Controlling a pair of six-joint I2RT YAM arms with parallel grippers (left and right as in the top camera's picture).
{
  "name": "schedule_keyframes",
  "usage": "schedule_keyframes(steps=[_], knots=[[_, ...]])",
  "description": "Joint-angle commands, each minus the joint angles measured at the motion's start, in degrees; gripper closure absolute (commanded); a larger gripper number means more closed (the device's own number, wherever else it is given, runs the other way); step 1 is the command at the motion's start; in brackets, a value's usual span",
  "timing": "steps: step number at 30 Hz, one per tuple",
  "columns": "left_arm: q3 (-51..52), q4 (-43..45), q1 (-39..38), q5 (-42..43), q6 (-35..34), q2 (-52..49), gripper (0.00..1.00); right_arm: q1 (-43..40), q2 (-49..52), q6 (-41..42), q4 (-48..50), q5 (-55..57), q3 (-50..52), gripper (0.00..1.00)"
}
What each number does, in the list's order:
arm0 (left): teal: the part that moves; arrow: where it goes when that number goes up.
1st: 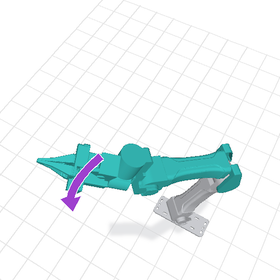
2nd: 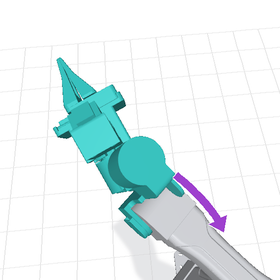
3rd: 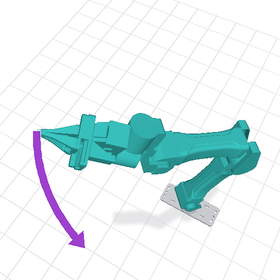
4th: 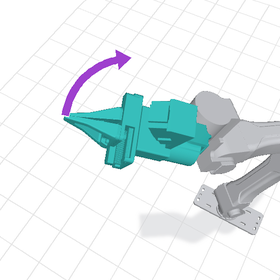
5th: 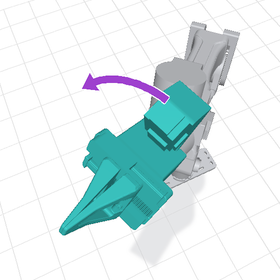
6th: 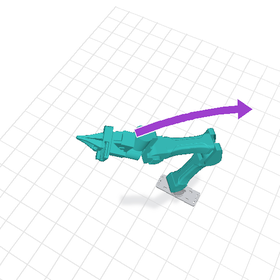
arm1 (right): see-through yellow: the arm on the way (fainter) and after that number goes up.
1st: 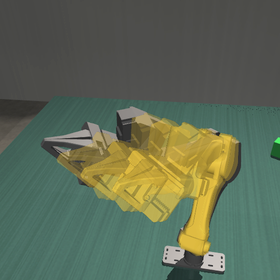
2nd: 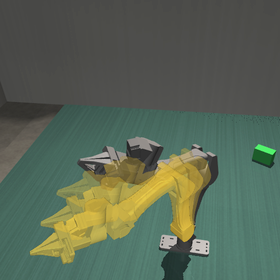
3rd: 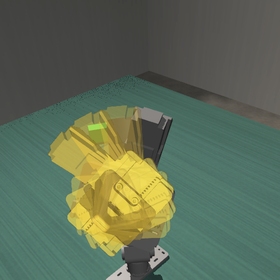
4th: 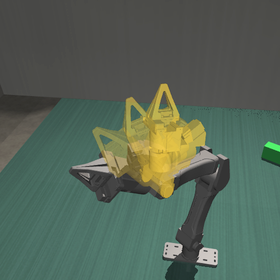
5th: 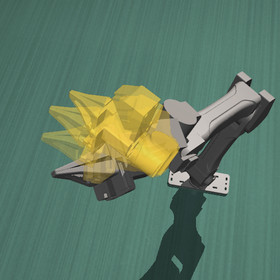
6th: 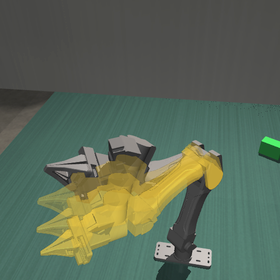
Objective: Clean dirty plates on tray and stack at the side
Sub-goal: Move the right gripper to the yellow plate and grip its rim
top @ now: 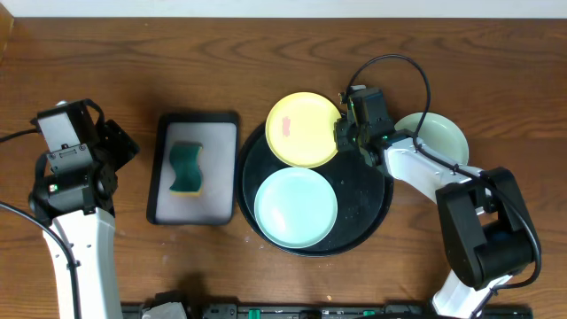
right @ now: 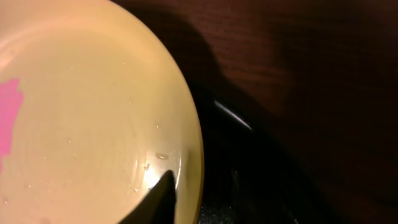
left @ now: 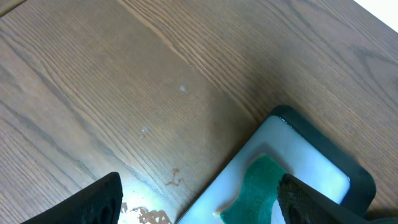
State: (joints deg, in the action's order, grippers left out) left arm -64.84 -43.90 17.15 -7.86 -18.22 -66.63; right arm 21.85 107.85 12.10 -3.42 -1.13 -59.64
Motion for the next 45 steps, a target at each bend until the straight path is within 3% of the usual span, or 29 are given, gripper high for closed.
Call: schedule_keyframes(steps=[1,9,16,23,25,30,36,45], knots=[[-0.96,-0.2,0.31,-0.31,-0.31,-0.04,0.2,0.39,0.76,3.45,-0.31,0.66,-0.57,0.79],[-0.96,-0.17,0.31,-0.31,-0.31,-0.04,0.2,0.39,1.62,3.76,-0.24,0.66,-0.57,0.81],[-0.96,-0.2,0.31,-0.31,-0.31,-0.04,0.2,0.44,1.99,3.78,-0.22,0.63,-0.57,0.91],[-0.96,-0.2,0.31,-0.31,-0.31,-0.04,0.2,1.01,1.99,3.78,-0.2,0.66,-0.57,0.91],[-0.96,-0.2,0.31,-0.33,-0.31,-0.04,0.2,1.18,1.99,3.76,-0.2,0.66,-0.57,0.99],[-0.96,-0.2,0.31,-0.33,-0.31,-0.04,0.2,1.09,1.31,3.78,0.26,0.66,-0.61,0.99],[-0.96,-0.2,0.31,-0.31,-0.31,-0.04,0.2,-0.7,-6.71,3.74,-4.0,1.18,-0.63,0.99],[-0.96,-0.17,0.31,-0.31,-0.31,-0.04,0.2,-5.09,-21.73,-0.15,-17.84,5.81,-0.63,0.99]])
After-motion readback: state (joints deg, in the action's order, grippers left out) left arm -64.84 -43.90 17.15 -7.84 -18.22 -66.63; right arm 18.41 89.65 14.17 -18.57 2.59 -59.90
